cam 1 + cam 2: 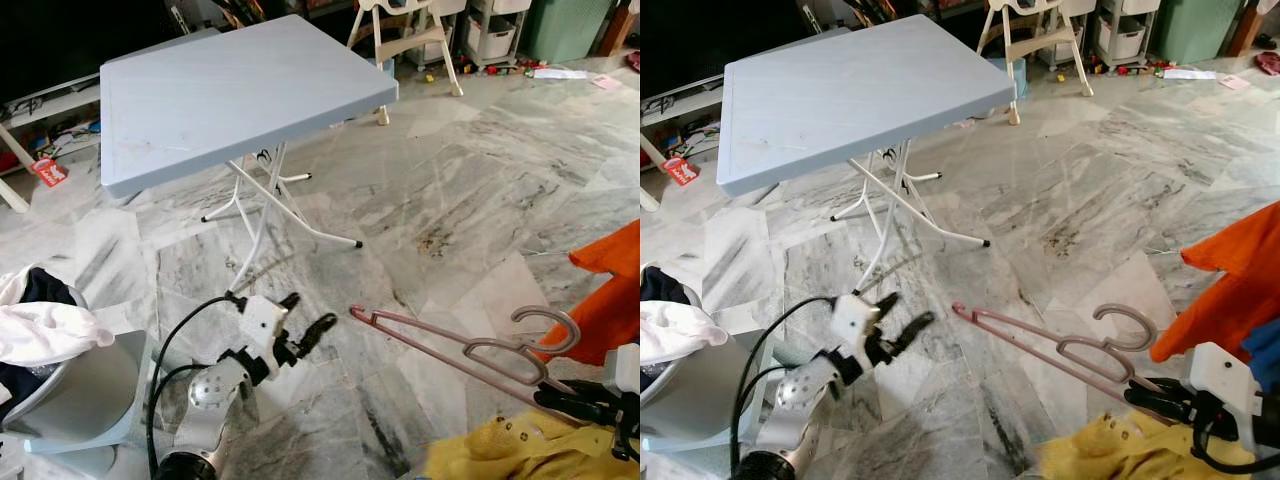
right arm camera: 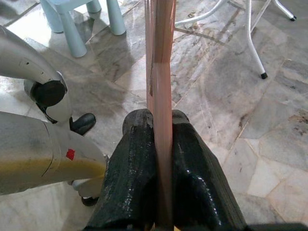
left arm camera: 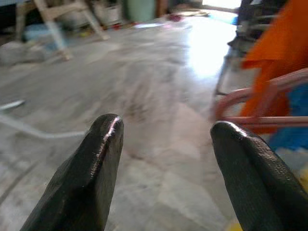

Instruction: Hang hanger

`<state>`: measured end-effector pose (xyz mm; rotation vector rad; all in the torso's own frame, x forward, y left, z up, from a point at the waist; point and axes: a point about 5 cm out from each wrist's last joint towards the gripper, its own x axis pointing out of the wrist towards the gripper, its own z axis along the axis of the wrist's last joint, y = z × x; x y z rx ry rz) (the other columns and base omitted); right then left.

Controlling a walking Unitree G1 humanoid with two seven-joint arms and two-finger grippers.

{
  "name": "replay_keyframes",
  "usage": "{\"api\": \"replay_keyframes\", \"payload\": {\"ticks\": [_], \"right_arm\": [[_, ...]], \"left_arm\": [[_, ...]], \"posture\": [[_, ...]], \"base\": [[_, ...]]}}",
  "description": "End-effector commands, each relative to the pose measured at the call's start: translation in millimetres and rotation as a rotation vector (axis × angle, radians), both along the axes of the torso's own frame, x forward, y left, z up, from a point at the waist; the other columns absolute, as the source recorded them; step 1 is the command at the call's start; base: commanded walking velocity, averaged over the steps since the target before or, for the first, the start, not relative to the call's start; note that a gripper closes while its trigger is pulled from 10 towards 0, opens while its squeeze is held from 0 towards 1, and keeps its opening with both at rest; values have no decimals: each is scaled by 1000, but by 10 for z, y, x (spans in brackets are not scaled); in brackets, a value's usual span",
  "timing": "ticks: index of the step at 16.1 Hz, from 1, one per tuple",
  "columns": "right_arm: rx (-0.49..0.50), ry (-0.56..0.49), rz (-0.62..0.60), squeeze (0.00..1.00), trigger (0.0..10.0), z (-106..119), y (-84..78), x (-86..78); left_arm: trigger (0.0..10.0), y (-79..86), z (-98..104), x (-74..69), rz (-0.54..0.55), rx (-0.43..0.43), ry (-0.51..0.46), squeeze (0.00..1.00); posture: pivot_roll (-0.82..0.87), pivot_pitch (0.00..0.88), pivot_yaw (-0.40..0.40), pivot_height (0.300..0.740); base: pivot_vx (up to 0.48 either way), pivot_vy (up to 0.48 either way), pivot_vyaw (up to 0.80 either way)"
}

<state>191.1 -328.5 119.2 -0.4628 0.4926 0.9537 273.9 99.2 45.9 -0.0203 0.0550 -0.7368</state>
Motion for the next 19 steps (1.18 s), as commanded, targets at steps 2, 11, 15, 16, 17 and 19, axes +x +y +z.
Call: {"api": "replay_keyframes", "payload": {"ticks": [2, 11, 15, 16, 17, 19], "right_arm": [[-8, -19, 46, 0, 10000, 50, 78, 48], [2, -26, 99, 0, 10000, -43, 241, 192], [-8, -18, 140, 0, 10000, -42, 296, 229], [-11, -13, 149, 0, 10000, -46, 300, 218], [-14, -8, 157, 0, 10000, -50, 304, 211], [-19, -6, 169, 0, 10000, -54, 317, 205]], "left_arm": [[10000, 107, 105, 7, -50, 37, -39, 0], [10000, -20, 213, -108, -350, 108, -53, 1000], [10000, -170, 292, -18, -440, 147, -95, 1000], [10000, -174, 307, -11, -451, 155, -105, 1000], [10000, -172, 304, -5, -460, 162, -105, 1000], [10000, -189, 279, 1, -504, 199, -112, 1000]], "posture": [[-249, 84, 127, 740], [-227, 73, 124, 740], [-239, 73, 129, 740], [-240, 73, 130, 740], [-243, 72, 134, 740], [-248, 77, 138, 740]], "base": [[0, 0, 0], [0, 0, 0], [0, 0, 0], [0, 0, 0], [0, 0, 0], [0, 0, 0]]}}
